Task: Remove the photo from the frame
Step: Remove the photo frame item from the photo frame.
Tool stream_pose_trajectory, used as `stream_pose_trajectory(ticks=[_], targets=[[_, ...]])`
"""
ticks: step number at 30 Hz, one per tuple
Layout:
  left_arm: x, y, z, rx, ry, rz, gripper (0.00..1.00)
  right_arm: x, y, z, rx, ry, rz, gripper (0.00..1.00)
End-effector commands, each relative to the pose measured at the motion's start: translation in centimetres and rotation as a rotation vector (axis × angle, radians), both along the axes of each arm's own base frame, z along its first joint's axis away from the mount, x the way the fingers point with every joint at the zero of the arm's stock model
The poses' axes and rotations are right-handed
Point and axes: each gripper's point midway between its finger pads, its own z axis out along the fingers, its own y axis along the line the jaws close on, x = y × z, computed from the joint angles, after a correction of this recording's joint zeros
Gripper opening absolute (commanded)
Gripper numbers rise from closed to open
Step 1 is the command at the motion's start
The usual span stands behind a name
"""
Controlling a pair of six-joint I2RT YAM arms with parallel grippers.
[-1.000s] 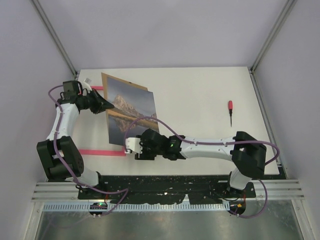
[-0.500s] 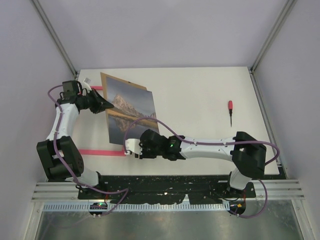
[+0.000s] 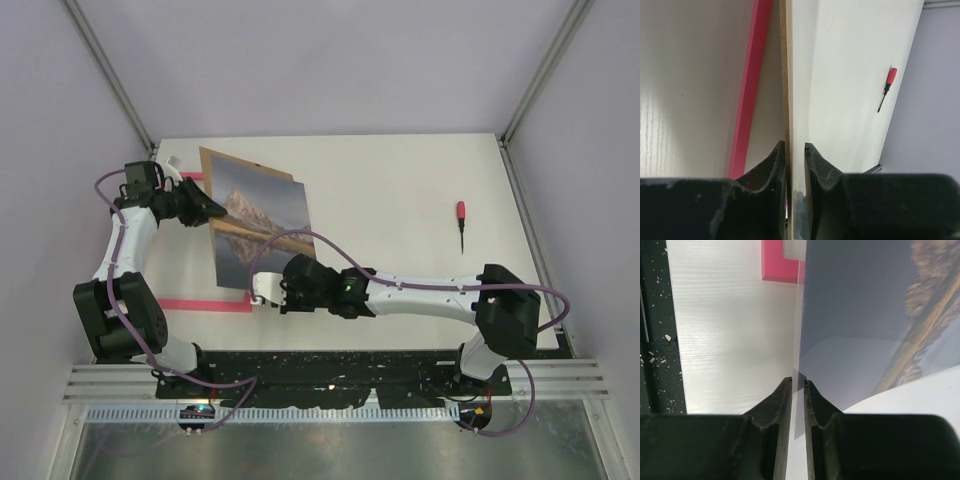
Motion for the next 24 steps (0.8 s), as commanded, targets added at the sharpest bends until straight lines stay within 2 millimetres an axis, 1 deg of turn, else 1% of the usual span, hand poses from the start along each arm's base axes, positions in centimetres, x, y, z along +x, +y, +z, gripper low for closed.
stream_pose_trajectory(ticks=[1,5,9,12,20,24], targets=[[0.6,0.2,1.9,0.019,-0.097,-0.016,0.23,0.3,1.1,4.9,0.121,-0.040,-0.006,0.20],[0.5,0.2,2.0,0.020,-0.100,-0.016,0.25,0.1,1.2,4.9,0.121,-0.037,-0.001,0.19],[0.6,0.2,2.1,0.019,-0.101,-0.015,0.25,0.1,1.3,4.5,0.112,-0.032,0.005,0.13],[0.6,0.1,2.0,0.015,-0.099,-0.018,0.29,0.2,1.4,4.4,0.109,-0.042,0.004,0.08],[0.6,0.0,2.2,0.009,-0.103,-0.021,0.32,1.2,1.5,4.2,0.104,-0.099,-0.025,0.08],[0.5,0.0,2.2,0.009,-0.104,-0.021,0.31,1.3,1.6,3.9,0.096,-0.111,-0.023,0.08]])
